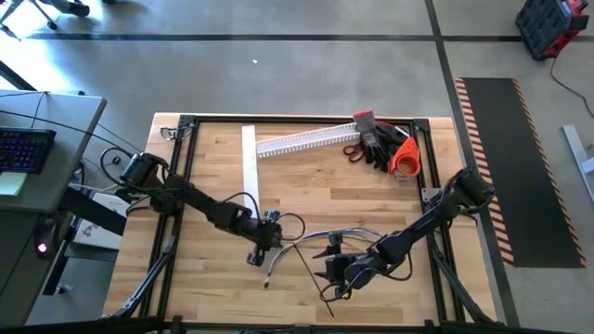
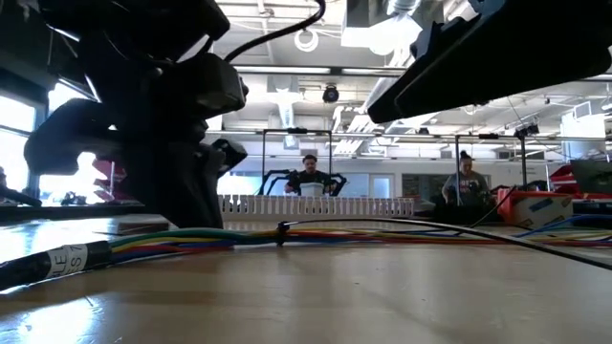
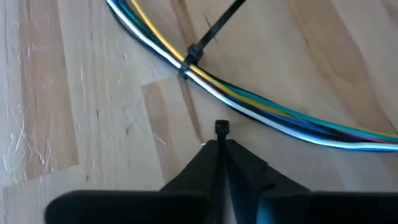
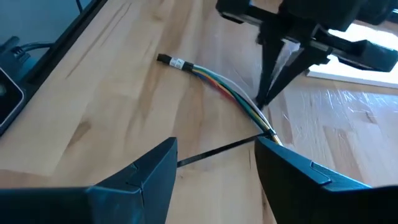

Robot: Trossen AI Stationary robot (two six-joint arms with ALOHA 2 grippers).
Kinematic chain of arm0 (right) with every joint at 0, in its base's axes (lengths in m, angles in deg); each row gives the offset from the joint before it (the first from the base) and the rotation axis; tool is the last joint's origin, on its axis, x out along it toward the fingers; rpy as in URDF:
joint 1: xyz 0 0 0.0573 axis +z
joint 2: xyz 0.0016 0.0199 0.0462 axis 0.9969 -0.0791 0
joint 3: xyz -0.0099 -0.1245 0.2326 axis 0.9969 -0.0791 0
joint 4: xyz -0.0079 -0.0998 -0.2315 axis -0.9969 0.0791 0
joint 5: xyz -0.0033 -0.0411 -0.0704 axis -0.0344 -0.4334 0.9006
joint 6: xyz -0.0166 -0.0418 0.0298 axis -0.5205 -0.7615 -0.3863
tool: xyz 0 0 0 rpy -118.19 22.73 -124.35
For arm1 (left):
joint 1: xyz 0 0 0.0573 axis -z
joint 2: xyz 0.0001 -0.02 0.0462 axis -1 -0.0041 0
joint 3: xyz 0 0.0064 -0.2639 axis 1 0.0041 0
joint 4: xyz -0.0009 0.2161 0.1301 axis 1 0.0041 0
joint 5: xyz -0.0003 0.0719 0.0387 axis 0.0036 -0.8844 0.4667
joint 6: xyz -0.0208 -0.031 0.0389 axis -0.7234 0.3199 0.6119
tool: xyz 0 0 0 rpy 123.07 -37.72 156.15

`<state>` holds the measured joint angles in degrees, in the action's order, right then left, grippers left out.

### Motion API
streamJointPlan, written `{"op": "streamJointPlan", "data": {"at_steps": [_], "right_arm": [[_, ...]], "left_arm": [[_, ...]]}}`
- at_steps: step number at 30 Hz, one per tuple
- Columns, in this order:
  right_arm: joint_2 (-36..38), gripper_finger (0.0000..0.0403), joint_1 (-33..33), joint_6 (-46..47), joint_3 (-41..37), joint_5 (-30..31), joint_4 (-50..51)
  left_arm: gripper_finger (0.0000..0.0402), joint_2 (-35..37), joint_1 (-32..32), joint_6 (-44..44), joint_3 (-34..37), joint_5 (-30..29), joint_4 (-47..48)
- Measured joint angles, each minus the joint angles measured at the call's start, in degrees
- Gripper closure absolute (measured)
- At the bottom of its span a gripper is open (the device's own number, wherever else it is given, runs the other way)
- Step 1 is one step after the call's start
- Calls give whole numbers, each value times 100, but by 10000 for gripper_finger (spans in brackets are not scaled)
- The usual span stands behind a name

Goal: Ziptie cables
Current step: Wrap the cable wires with the black zip tie

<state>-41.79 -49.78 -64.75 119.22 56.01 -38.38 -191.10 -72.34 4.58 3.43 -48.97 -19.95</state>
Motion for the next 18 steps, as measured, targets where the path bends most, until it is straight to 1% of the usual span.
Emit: {"op": "streamJointPlan", "data": {"at_steps": [4, 11, 15, 18], "right_arm": [[-2, 203, -2, -51, 2, -8, -101], [-2, 203, -62, -84, 4, -55, -164], [-56, 206, -207, -412, 4, -57, -263], [-194, 214, -363, -756, 4, -83, -507]], "left_arm": [[399, 3, -65, -77, -6, 31, -34], [401, 336, 59, 70, -178, -331, 102], [401, 632, 75, 112, -227, -333, -15], [401, 710, 79, 86, -218, -299, -70]]}}
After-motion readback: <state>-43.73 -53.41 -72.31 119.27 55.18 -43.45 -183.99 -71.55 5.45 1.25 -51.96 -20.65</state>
